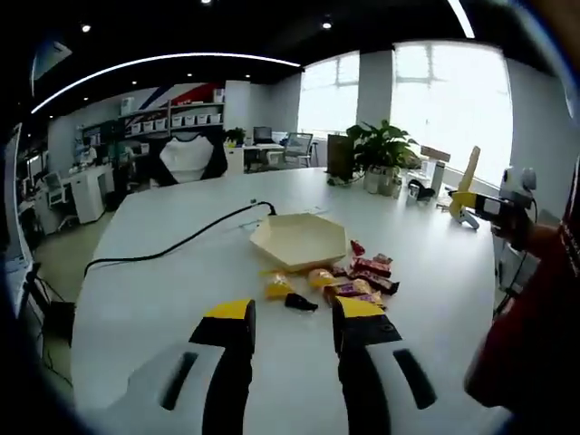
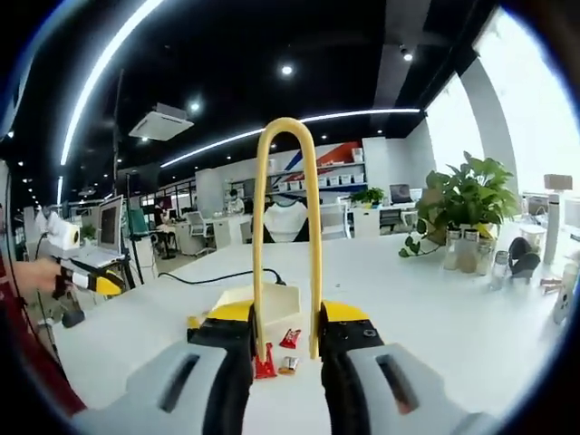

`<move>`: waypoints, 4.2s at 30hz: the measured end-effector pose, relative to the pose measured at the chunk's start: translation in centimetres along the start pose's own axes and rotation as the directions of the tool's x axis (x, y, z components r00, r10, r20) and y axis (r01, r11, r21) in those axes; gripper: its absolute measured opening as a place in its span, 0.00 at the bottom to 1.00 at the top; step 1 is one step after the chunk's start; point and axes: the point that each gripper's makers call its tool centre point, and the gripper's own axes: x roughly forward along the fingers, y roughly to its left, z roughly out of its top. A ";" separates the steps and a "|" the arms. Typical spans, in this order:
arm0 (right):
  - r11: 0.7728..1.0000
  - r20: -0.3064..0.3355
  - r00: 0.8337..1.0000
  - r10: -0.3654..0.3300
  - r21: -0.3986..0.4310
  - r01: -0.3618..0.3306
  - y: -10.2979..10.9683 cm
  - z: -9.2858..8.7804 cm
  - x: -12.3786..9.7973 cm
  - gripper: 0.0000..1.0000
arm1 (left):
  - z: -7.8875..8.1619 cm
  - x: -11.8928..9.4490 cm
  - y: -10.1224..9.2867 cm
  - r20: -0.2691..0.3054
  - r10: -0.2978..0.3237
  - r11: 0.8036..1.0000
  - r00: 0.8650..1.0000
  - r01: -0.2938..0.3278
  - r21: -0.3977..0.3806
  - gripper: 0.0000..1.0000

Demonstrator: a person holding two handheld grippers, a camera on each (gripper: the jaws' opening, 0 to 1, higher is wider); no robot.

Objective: Place the target food into the container with the food tongs after gripping and lifting it, then release it inside without dropping or visibly crushing the food.

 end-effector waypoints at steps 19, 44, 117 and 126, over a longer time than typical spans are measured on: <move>0.999 -0.015 1.000 -0.005 0.035 0.005 -0.4 -0.7 -1.0 0.22 | -2.0 6.7 -8.5 -0.118 -0.226 0.962 0.967 0.203 -0.182 0.33; 0.998 -0.054 0.998 -0.034 0.052 0.037 -2.3 -1.0 -1.3 0.23 | -7.4 13.5 -9.2 -0.250 -0.108 0.985 0.962 0.070 -0.156 0.41; 0.979 -0.070 0.998 0.000 0.205 0.015 3.9 -4.1 0.5 0.23 | -3.2 7.5 -13.5 -0.243 -0.524 0.804 0.817 0.568 0.176 0.46; 0.975 -0.059 0.998 0.038 0.222 -0.024 6.3 -4.3 2.1 0.23 | -1.9 3.3 -9.2 -0.087 -0.410 0.903 0.908 0.418 0.104 0.49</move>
